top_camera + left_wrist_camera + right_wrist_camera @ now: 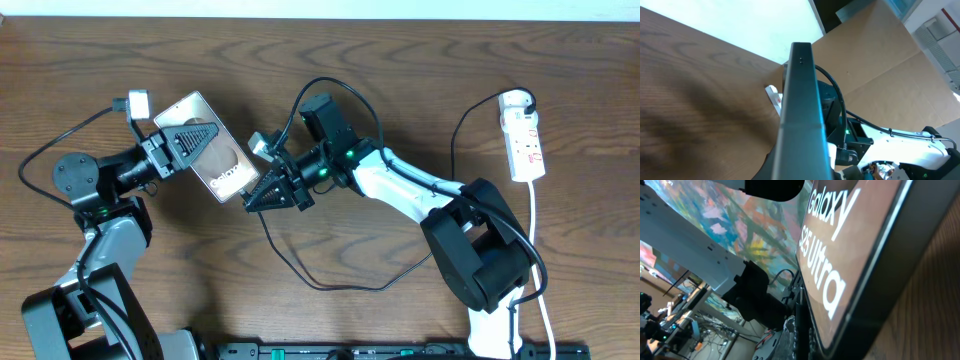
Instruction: Plug charger to phone and switch on socket
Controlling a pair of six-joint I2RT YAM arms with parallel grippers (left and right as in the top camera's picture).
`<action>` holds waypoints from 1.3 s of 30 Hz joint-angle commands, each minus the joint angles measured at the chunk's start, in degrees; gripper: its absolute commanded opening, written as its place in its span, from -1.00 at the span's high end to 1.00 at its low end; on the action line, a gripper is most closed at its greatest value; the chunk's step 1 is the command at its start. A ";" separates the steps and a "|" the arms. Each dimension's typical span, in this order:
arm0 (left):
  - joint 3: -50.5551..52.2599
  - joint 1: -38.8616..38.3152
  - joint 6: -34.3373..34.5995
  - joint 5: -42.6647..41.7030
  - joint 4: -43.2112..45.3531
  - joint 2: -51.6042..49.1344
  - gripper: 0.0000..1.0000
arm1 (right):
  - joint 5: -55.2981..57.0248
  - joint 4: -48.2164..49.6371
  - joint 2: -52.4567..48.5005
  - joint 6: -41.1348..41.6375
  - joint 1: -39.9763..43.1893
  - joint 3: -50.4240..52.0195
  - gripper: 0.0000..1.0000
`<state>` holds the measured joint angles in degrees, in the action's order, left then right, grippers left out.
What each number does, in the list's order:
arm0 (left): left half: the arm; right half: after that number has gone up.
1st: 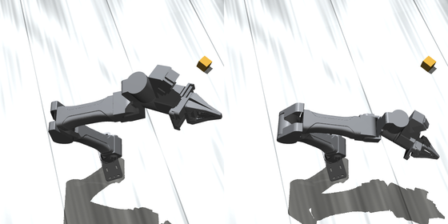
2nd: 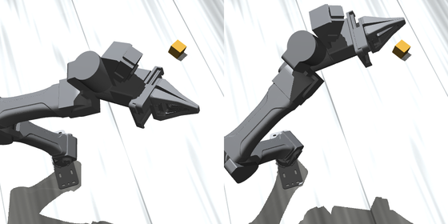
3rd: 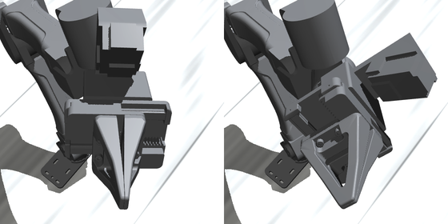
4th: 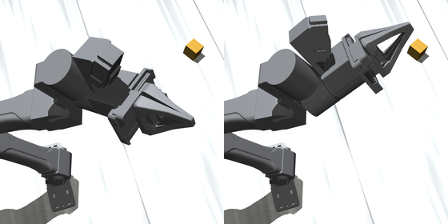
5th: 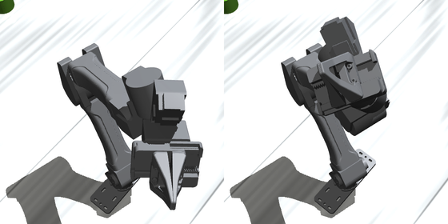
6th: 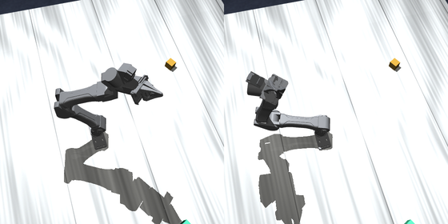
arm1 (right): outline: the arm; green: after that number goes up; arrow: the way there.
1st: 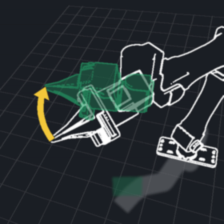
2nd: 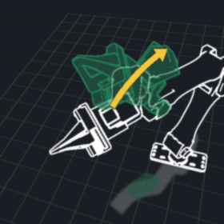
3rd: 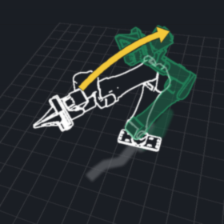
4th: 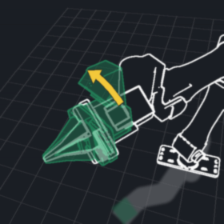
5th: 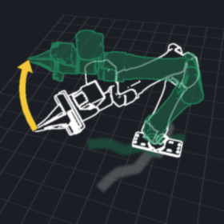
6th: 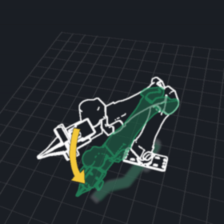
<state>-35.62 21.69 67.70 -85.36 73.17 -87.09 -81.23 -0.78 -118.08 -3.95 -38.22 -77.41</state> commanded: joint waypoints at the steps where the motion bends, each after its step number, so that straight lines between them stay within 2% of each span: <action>1: -1.90 0.15 -0.46 -1.62 0.68 0.63 0.85 | -0.28 0.15 -0.17 0.15 -0.35 -0.46 0.98; 25: -1.90 0.09 2.03 -2.08 0.70 0.63 0.85 | 0.31 0.15 -0.17 0.85 -0.35 -0.46 0.98; 39: -1.90 0.09 1.79 -2.27 0.72 0.63 0.85 | 0.81 2.56 -0.17 8.50 -0.35 -0.46 0.98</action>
<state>-35.92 21.91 69.21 -85.60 73.34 -87.09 -81.17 1.04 -118.08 1.23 -38.22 -77.41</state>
